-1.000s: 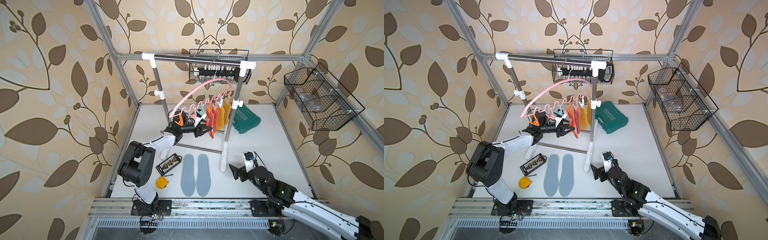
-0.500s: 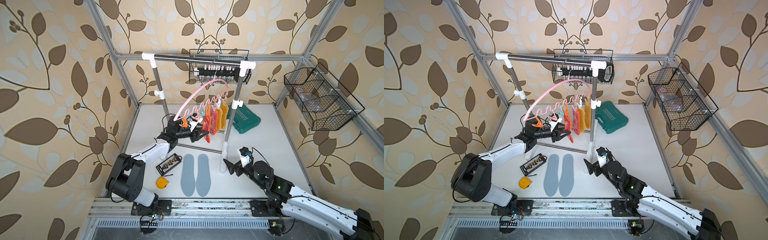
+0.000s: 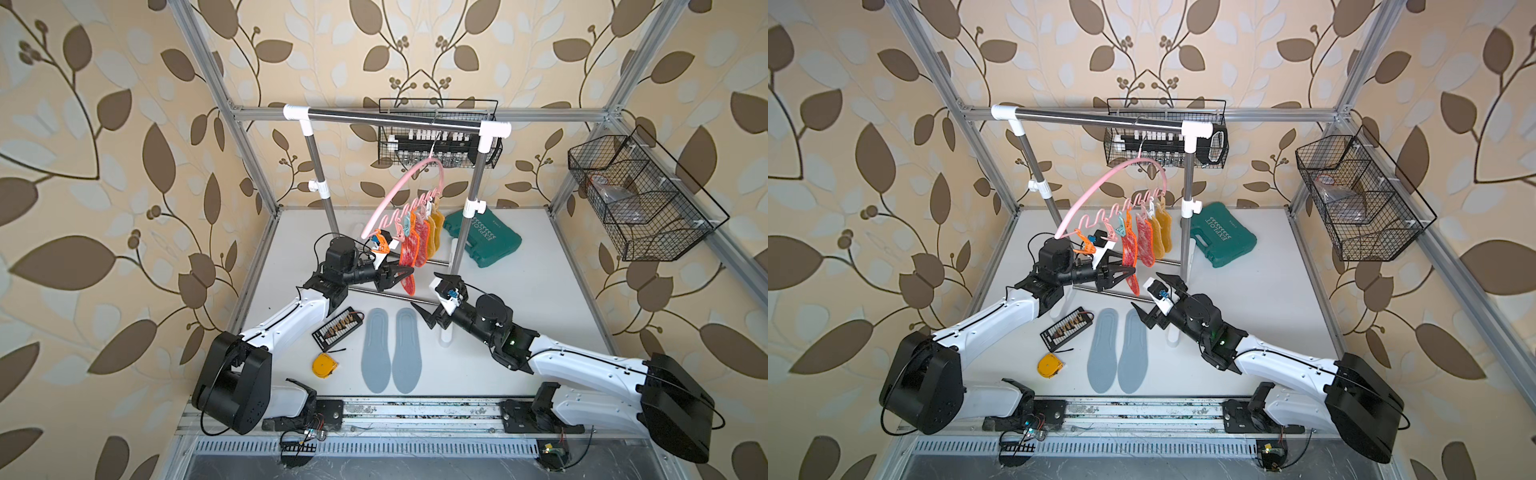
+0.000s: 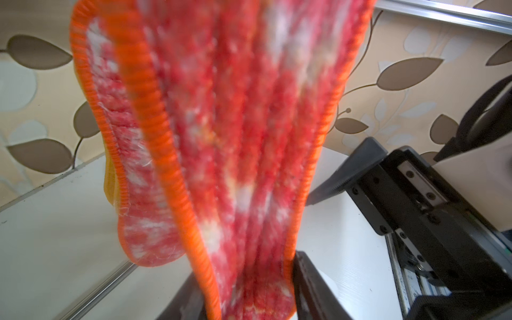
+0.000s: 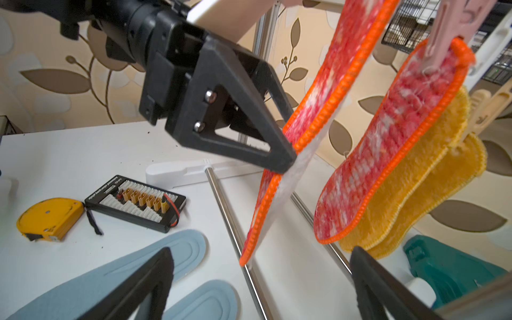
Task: Take the shoe insoles off the hanger
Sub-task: Remove the insole from the hanger.
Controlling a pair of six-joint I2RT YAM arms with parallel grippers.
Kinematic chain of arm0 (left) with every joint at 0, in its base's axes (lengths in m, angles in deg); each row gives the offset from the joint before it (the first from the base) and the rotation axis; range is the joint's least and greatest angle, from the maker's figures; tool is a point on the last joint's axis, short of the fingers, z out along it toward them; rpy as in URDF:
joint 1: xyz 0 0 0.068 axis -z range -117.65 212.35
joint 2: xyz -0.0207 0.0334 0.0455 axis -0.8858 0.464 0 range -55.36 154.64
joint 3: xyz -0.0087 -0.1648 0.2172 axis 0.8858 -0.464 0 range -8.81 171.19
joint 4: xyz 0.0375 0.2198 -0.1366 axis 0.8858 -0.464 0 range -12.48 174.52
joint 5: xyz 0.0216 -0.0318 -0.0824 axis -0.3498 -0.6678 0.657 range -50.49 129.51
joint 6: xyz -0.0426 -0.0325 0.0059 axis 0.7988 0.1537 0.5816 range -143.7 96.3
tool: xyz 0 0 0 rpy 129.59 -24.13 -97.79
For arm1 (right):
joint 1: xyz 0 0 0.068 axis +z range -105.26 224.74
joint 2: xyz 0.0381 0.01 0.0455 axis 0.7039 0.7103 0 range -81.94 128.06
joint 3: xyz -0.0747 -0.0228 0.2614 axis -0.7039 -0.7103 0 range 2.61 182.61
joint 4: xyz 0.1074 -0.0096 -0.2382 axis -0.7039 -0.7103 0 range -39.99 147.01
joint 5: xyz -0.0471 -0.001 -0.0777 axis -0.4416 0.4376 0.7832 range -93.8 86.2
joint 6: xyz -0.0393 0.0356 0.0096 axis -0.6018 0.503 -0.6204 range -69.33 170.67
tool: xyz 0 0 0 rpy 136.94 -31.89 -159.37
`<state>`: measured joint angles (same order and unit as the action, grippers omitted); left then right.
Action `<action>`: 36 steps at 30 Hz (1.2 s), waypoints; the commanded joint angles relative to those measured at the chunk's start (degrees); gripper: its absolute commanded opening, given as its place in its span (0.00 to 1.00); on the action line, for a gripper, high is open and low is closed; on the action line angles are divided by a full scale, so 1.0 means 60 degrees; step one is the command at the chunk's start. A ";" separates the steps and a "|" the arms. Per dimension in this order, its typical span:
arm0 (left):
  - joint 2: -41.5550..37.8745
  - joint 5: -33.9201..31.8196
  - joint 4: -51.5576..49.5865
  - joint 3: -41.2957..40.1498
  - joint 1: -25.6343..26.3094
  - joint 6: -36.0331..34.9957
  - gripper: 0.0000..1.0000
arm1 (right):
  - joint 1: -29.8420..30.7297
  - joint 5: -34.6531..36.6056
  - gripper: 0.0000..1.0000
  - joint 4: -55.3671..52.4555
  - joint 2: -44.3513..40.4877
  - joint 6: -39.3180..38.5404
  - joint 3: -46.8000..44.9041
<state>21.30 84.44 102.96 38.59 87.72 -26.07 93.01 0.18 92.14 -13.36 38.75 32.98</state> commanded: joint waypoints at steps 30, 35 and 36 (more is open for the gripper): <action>-0.1564 0.0276 -0.0344 -0.0382 0.0124 0.0166 0.71 | -0.0721 -0.2439 0.00 0.1350 0.1920 0.1907 0.0670; -0.1776 0.0299 -0.0617 -0.0531 0.0134 0.0310 0.76 | -0.0987 -0.3782 0.00 0.0247 0.1235 0.1930 0.0671; -0.1762 0.0431 -0.0633 -0.0545 0.0123 0.0386 0.77 | -0.1014 -0.3929 0.00 -0.0048 0.1085 0.1890 0.0695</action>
<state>11.90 84.97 99.90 35.85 87.98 -24.19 87.42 -17.96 96.08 -4.42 49.59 37.40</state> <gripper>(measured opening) 0.763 0.048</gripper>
